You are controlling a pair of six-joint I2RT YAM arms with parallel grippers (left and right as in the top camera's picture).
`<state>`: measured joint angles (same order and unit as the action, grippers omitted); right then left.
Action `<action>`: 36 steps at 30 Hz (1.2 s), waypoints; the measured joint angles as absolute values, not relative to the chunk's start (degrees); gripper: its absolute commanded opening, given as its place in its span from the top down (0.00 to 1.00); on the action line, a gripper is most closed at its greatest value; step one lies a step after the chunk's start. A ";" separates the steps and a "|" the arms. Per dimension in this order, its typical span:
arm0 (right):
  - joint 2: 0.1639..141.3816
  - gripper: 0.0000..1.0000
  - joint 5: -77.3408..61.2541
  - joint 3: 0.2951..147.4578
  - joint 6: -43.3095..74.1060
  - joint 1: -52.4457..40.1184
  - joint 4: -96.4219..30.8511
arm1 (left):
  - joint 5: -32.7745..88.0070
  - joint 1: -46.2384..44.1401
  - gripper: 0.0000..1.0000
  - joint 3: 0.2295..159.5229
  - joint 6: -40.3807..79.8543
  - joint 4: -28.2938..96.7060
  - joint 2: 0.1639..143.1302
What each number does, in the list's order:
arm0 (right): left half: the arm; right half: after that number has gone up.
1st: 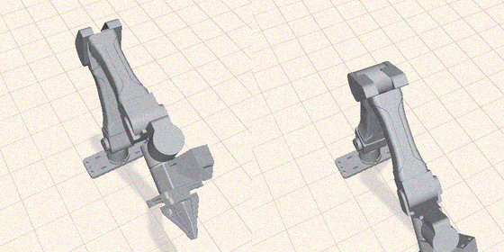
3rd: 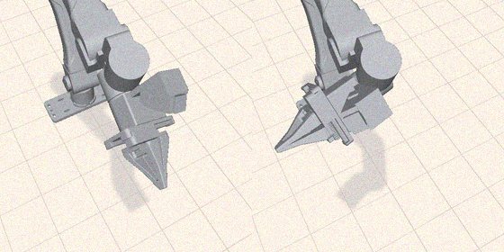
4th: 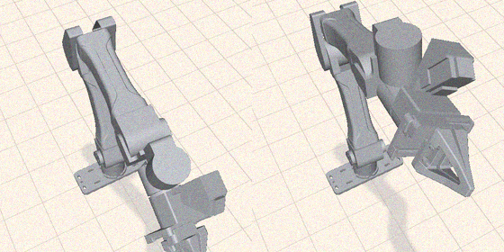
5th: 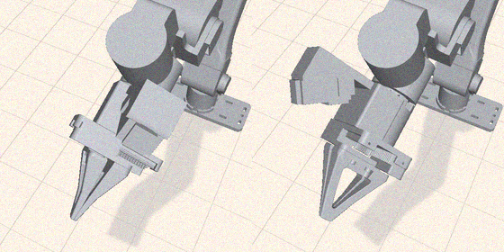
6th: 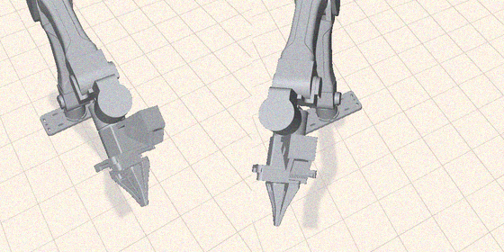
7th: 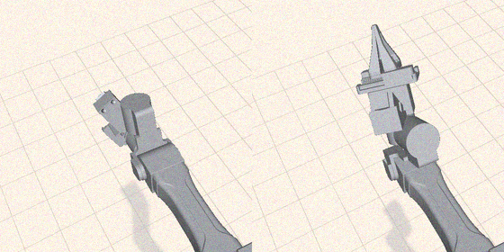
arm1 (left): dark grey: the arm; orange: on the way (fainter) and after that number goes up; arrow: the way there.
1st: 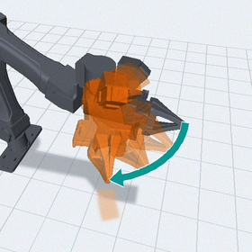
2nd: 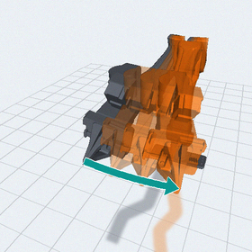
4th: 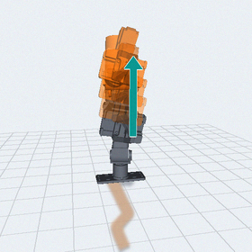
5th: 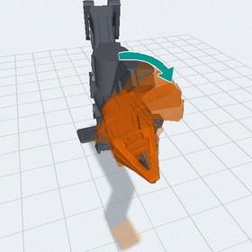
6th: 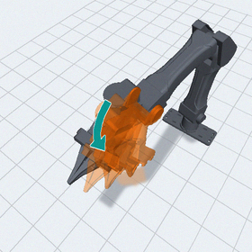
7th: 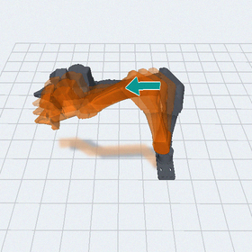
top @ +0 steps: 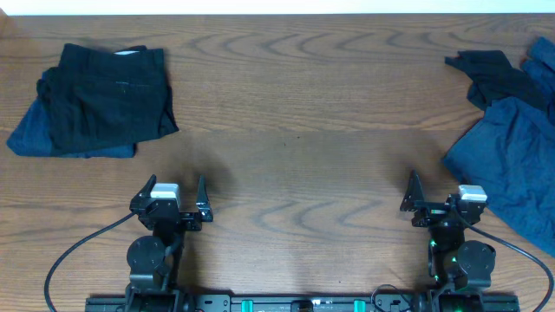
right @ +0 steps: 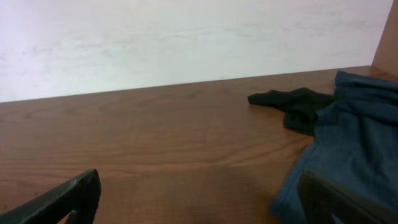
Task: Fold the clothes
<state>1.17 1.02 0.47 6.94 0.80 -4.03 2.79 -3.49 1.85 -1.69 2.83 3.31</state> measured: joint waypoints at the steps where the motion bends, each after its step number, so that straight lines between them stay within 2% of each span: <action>1: 1.54 0.01 1.02 0.47 6.94 0.80 -4.01 | 2.79 -3.49 0.02 1.85 -1.67 2.83 3.31; 8: 4.95 0.01 1.02 0.47 8.54 0.80 -3.79 | 2.83 -3.49 0.02 1.91 -0.86 3.27 3.42; 14: 10.66 0.01 1.02 4.08 8.78 0.80 -5.37 | 2.79 -3.51 0.02 4.93 0.95 9.34 8.47; 20: 21.12 0.01 1.08 15.68 8.84 0.80 -10.94 | 2.81 -3.51 0.02 17.15 3.14 15.40 21.17; 29: 44.64 0.01 1.26 36.25 8.49 0.80 -26.39 | 2.98 -3.55 0.02 39.83 4.32 36.73 41.85; 36: 60.80 0.01 1.04 48.01 5.63 0.80 -30.44 | 3.44 -3.55 0.02 46.06 4.51 44.34 50.54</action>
<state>60.80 1.04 48.01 5.63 0.80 -30.44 3.44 -3.55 46.06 4.51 44.34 50.54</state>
